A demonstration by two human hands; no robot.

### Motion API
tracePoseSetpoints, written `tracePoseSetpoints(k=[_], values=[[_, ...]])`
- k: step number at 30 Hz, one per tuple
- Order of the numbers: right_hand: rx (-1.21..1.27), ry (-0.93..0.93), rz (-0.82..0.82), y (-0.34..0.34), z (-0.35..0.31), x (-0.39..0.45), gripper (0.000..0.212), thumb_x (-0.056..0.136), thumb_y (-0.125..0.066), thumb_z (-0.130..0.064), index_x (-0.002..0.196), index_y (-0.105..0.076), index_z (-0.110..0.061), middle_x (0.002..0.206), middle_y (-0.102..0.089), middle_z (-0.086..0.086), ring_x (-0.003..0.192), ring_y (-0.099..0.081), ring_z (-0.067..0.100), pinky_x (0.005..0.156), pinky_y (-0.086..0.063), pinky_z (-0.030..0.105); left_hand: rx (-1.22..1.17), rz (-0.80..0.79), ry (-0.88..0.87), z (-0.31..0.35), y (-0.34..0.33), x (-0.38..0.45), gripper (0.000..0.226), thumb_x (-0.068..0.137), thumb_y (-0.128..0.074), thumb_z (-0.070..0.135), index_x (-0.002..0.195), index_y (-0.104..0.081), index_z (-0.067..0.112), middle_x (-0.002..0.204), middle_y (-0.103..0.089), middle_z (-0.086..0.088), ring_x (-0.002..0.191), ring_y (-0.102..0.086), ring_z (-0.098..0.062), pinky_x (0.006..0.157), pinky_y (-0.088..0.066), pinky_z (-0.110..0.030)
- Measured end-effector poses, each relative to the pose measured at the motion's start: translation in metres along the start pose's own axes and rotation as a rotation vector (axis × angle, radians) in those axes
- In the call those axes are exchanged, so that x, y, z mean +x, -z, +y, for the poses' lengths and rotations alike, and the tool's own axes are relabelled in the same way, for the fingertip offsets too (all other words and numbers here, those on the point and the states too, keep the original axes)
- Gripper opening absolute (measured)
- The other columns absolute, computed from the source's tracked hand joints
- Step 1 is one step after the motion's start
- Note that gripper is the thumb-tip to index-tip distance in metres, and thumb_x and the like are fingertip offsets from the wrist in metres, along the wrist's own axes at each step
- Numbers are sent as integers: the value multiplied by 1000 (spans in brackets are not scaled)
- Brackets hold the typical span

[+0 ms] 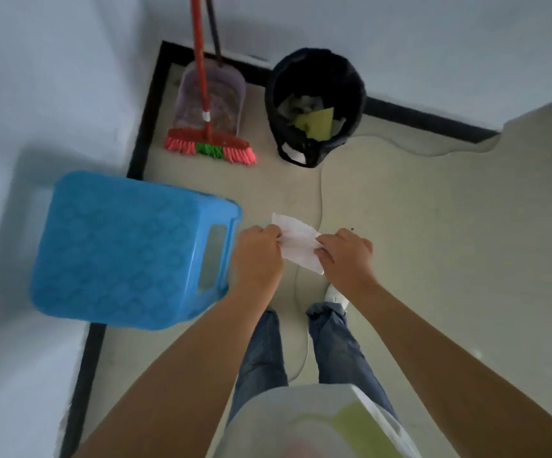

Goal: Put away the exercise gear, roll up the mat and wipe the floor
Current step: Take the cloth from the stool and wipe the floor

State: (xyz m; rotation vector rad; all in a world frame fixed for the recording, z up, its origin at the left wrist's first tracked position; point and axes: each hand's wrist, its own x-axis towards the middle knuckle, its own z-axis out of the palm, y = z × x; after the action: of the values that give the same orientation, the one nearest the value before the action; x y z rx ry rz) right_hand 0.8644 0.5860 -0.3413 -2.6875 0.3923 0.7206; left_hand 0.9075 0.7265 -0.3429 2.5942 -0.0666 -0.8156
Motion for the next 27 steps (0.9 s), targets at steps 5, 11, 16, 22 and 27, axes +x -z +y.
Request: tracePoseSetpoints(k=[5, 11, 16, 22, 27], values=[[287, -290, 138, 9, 105, -43, 33, 95, -46, -17, 125, -60, -16, 111, -58, 10, 104, -54, 27, 95, -36, 31, 167, -116, -247, 102, -54, -5, 28, 96, -44, 12, 119, -61, 14, 114, -61, -10, 111, -53, -26, 83, -44, -33], [519, -550, 226, -11, 237, -116, 31, 95, -46, -18, 122, -62, -17, 107, -57, 11, 100, -54, 29, 90, -36, 28, 407, -273, -481, 224, -148, -42, 26, 94, -46, 13, 112, -63, 14, 113, -60, -11, 109, -54, -29, 77, -44, -33], [668, -719, 289, -28, 356, -191, 33, 96, -45, -18, 125, -61, -18, 111, -57, 11, 102, -54, 30, 86, -37, 28, 566, -350, -628, 321, -247, -99, 26, 93, -46, 12, 111, -64, 11, 113, -61, -13, 106, -55, -30, 70, -40, -30], [734, -947, 435, -34, 485, -290, 32, 94, -47, -16, 121, -64, -17, 105, -59, 14, 96, -56, 33, 73, -30, 24, 655, -453, -819, 443, -354, -183, 26, 93, -49, 14, 113, -65, 14, 115, -61, -14, 108, -56, -31, 78, -46, -32], [823, -1094, 540, -20, 568, -343, 32, 93, -48, -12, 120, -65, -15, 106, -59, 17, 97, -56, 35, 74, -39, 30, 697, -505, -933, 538, -412, -236, 26, 92, -49, 13, 112, -65, 16, 115, -61, -14, 108, -56, -31, 79, -45, -31]])
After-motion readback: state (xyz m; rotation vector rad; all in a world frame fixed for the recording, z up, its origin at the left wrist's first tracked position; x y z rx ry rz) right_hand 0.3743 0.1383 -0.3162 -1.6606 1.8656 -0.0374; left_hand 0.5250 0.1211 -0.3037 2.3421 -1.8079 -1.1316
